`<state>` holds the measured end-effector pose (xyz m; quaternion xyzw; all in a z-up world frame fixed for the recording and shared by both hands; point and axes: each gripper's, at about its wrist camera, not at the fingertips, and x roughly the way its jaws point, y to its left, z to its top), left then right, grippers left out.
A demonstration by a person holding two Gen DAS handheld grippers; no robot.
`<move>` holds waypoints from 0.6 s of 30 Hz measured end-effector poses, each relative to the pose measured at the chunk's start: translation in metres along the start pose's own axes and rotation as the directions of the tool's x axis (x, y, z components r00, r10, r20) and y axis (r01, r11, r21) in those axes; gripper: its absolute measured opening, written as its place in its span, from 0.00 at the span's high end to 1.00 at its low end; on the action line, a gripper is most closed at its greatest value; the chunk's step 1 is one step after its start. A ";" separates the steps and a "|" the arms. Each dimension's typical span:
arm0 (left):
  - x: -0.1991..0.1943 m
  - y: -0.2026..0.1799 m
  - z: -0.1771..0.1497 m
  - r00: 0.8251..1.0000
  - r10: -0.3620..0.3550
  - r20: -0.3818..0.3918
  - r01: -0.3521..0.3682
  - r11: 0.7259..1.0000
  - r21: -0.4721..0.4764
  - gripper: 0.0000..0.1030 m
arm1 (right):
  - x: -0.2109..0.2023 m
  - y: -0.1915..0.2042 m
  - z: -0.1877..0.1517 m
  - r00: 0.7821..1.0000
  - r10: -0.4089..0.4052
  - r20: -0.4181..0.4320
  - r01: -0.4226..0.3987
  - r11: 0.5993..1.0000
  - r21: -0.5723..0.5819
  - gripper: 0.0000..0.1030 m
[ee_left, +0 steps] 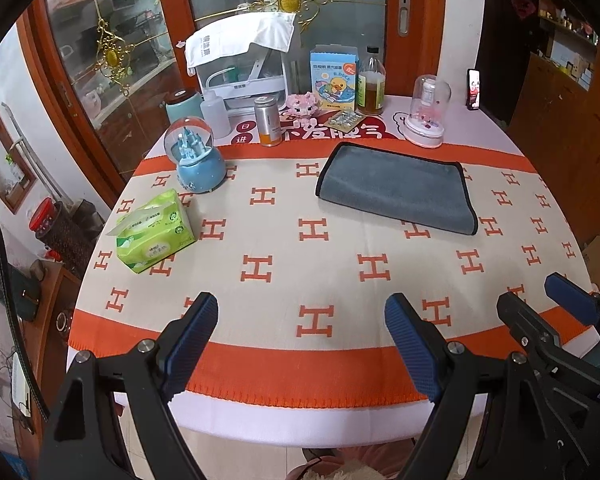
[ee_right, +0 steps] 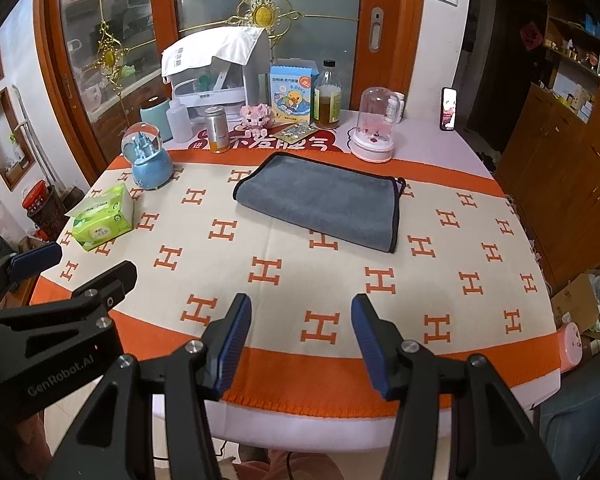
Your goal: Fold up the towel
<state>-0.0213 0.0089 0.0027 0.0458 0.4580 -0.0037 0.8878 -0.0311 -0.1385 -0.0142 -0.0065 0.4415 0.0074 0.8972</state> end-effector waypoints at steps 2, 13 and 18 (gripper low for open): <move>0.001 -0.001 0.001 1.000 0.001 -0.001 -0.001 1.000 0.003 0.18 | 0.002 0.000 0.002 1.000 -0.002 -0.002 0.002 1.000 0.000 0.49; 0.005 0.000 0.007 1.000 0.001 -0.003 -0.001 1.000 0.003 0.18 | 0.005 0.001 0.005 1.000 -0.005 -0.002 0.005 1.000 -0.001 0.49; 0.007 0.003 0.010 1.000 0.002 -0.008 -0.002 1.000 -0.009 0.18 | 0.005 0.002 0.005 1.000 -0.005 -0.002 0.005 1.000 -0.001 0.49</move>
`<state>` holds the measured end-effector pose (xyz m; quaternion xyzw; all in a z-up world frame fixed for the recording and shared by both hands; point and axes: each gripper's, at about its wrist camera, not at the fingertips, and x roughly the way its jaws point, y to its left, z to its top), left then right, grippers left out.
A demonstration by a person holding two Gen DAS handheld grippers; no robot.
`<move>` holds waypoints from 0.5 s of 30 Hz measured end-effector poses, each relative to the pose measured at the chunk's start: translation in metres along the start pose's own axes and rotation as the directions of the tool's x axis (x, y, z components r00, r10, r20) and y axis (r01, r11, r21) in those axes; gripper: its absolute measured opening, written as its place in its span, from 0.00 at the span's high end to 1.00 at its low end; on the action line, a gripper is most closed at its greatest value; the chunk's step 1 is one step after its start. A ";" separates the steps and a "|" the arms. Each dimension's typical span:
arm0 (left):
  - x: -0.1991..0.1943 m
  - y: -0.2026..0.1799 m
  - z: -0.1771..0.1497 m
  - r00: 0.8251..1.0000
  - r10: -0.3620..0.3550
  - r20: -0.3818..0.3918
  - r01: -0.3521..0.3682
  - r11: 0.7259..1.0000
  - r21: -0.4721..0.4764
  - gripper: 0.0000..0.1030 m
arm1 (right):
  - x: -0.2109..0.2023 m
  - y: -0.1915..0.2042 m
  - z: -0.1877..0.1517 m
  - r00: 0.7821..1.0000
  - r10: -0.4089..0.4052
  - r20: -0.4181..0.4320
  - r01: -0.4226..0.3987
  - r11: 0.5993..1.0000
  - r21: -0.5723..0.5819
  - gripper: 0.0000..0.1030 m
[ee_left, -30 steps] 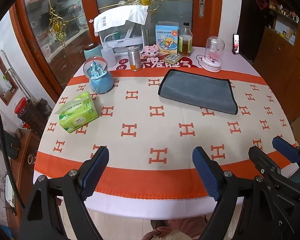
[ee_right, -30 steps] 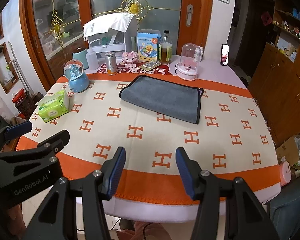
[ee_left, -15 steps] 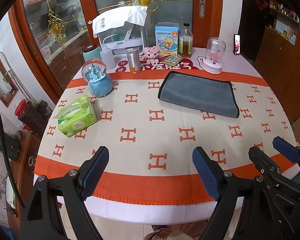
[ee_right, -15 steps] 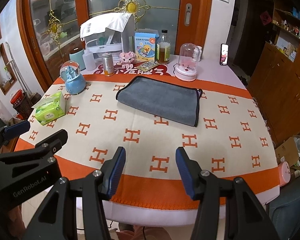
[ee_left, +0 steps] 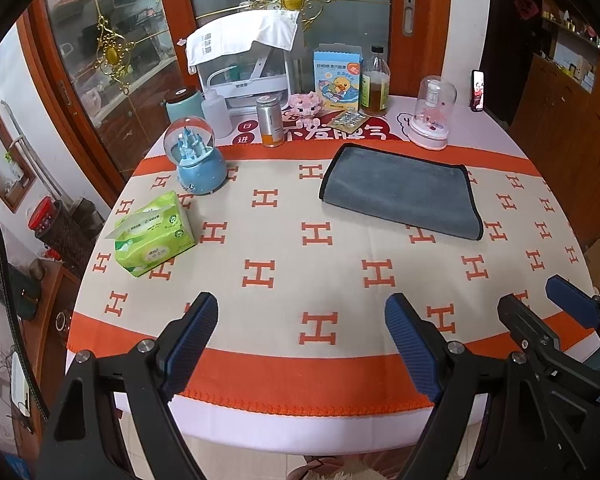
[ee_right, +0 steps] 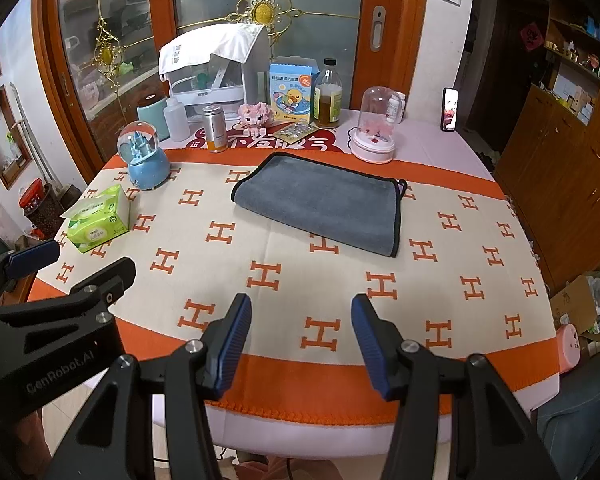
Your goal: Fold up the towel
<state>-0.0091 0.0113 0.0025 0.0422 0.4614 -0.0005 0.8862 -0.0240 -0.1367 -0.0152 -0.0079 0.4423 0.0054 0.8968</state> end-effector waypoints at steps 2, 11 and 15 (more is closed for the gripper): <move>0.002 0.001 0.000 1.000 -0.001 -0.004 0.001 1.000 -0.005 0.18 | 0.001 0.001 0.001 1.000 0.000 -0.002 0.000 1.000 -0.001 0.49; 0.005 0.004 -0.001 1.000 -0.001 -0.012 0.001 1.000 -0.009 0.18 | 0.008 0.006 0.003 1.000 0.002 -0.009 -0.002 1.000 -0.001 0.49; 0.006 0.004 -0.002 1.000 0.000 -0.019 -0.001 1.000 -0.013 0.18 | 0.010 0.007 0.003 1.000 0.004 -0.012 -0.004 1.000 -0.002 0.49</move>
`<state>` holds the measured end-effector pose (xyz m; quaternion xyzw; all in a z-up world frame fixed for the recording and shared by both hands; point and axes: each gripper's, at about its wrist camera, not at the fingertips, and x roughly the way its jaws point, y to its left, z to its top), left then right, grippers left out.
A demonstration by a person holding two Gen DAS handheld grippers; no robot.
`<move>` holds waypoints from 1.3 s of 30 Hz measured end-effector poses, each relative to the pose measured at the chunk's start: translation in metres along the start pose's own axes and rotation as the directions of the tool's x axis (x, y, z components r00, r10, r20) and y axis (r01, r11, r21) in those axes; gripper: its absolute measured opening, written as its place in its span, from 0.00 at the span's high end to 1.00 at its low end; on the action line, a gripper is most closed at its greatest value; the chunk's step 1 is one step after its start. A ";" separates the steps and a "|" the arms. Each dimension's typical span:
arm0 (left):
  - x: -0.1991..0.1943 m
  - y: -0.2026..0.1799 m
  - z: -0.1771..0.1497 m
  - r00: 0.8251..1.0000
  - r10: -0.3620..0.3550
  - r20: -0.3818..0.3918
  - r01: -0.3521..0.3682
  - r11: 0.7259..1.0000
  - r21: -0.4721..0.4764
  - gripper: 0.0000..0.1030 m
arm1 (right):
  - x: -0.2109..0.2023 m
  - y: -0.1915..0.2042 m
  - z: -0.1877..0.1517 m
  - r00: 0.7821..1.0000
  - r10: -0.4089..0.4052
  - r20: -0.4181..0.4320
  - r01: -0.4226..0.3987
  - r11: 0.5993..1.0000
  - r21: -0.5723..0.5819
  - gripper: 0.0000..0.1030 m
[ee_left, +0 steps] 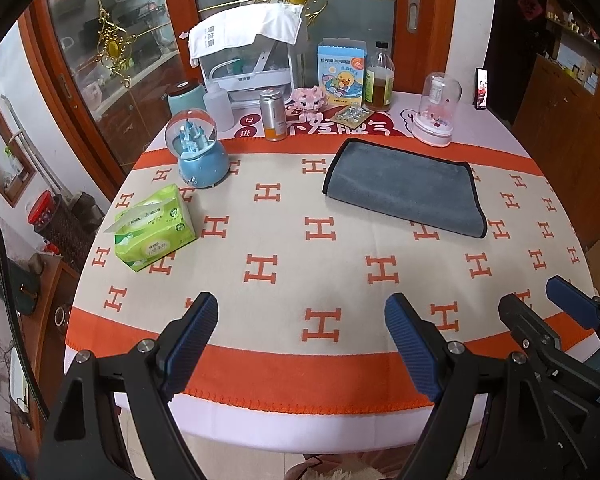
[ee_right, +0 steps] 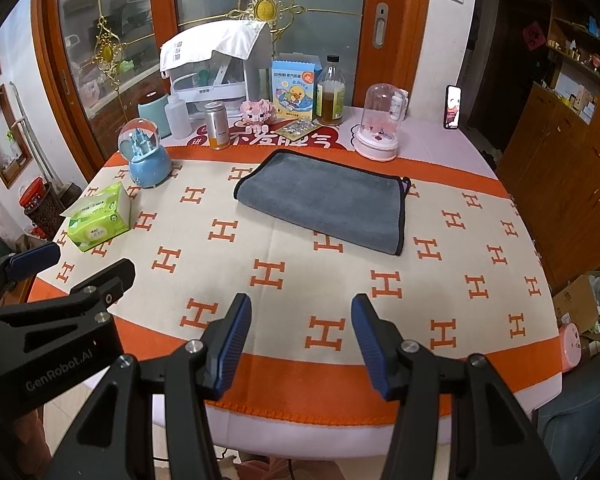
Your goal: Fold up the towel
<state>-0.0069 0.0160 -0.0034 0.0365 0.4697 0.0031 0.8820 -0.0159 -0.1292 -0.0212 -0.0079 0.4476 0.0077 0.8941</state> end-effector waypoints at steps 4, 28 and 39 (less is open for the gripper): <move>0.002 0.000 0.000 1.000 0.001 -0.002 -0.001 1.000 0.000 0.18 | 0.001 0.000 0.000 1.000 -0.001 0.000 0.001 1.000 0.001 0.49; 0.003 -0.001 0.000 1.000 0.002 -0.004 -0.002 1.000 0.001 0.18 | 0.006 -0.006 -0.001 1.000 0.004 -0.008 -0.004 1.000 -0.004 0.49; 0.002 -0.002 0.000 1.000 0.003 -0.002 -0.003 1.000 0.001 0.18 | 0.006 -0.006 0.000 1.000 0.004 -0.009 -0.004 1.000 -0.004 0.49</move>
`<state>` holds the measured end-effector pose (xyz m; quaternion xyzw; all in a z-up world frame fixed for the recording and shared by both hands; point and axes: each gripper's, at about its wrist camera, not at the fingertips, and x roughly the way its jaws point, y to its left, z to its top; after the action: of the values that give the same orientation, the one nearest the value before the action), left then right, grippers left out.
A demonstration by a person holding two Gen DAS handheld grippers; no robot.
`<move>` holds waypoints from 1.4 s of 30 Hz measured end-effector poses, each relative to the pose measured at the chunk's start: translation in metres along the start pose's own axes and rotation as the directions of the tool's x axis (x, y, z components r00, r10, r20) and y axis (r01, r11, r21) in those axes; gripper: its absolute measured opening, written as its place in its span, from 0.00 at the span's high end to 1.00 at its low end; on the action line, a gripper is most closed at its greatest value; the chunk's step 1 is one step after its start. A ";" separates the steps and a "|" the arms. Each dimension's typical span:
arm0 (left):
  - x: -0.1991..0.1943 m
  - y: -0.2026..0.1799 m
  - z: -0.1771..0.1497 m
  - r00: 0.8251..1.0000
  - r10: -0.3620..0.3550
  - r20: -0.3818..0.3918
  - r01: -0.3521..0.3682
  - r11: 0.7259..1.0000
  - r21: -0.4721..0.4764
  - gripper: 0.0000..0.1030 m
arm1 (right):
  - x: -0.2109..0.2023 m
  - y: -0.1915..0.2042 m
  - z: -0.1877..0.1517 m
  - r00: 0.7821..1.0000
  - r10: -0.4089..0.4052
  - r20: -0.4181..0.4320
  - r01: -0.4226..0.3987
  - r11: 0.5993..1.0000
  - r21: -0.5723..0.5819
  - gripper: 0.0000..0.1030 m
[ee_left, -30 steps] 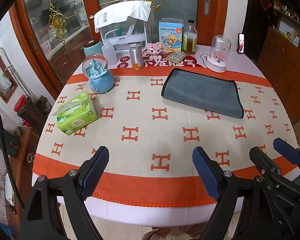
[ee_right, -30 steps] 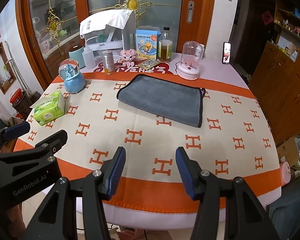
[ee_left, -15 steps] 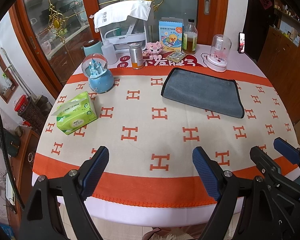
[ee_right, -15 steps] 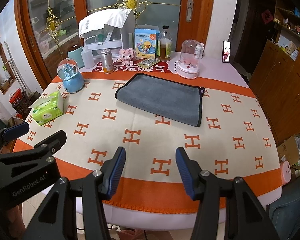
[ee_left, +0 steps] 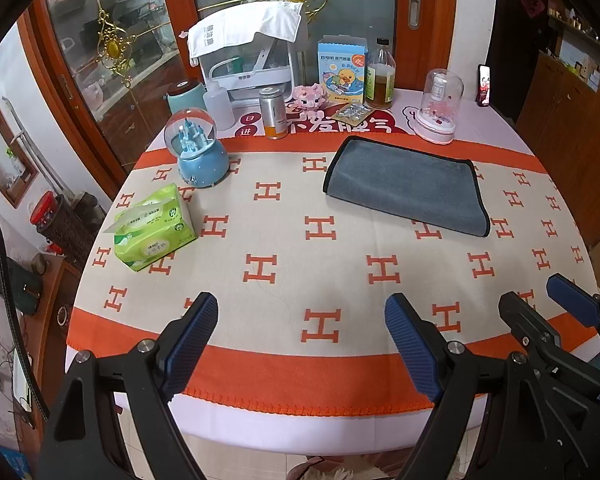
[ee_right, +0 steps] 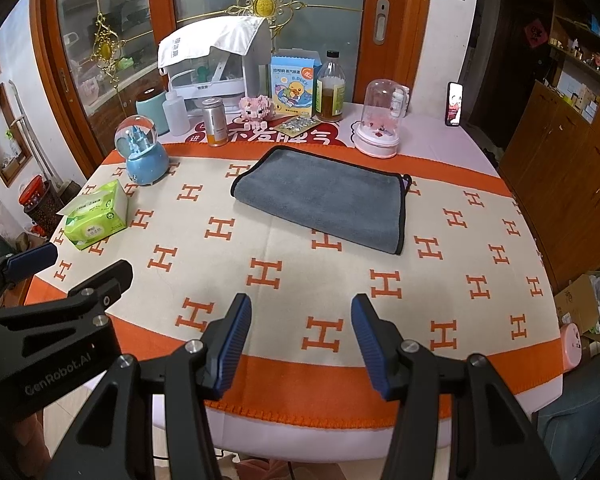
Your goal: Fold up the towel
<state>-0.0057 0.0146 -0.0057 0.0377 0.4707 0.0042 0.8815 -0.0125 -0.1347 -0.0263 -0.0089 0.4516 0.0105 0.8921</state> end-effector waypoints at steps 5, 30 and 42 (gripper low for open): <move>0.001 0.000 -0.001 1.000 0.001 -0.003 -0.001 1.000 0.000 0.18 | 0.000 0.000 0.000 1.000 0.000 0.000 0.000 1.000 0.000 0.49; 0.006 -0.003 -0.004 1.000 0.000 -0.010 0.001 1.000 0.008 0.18 | 0.004 -0.004 0.000 1.000 0.005 -0.005 -0.005 1.000 0.004 0.49; 0.005 -0.003 -0.001 1.000 0.001 -0.012 -0.001 1.000 0.003 0.18 | -0.001 -0.001 0.002 1.000 0.005 0.002 -0.005 1.000 -0.005 0.49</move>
<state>-0.0038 0.0118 -0.0106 0.0390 0.4759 0.0041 0.8786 -0.0110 -0.1357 -0.0242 -0.0102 0.4505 0.0140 0.8926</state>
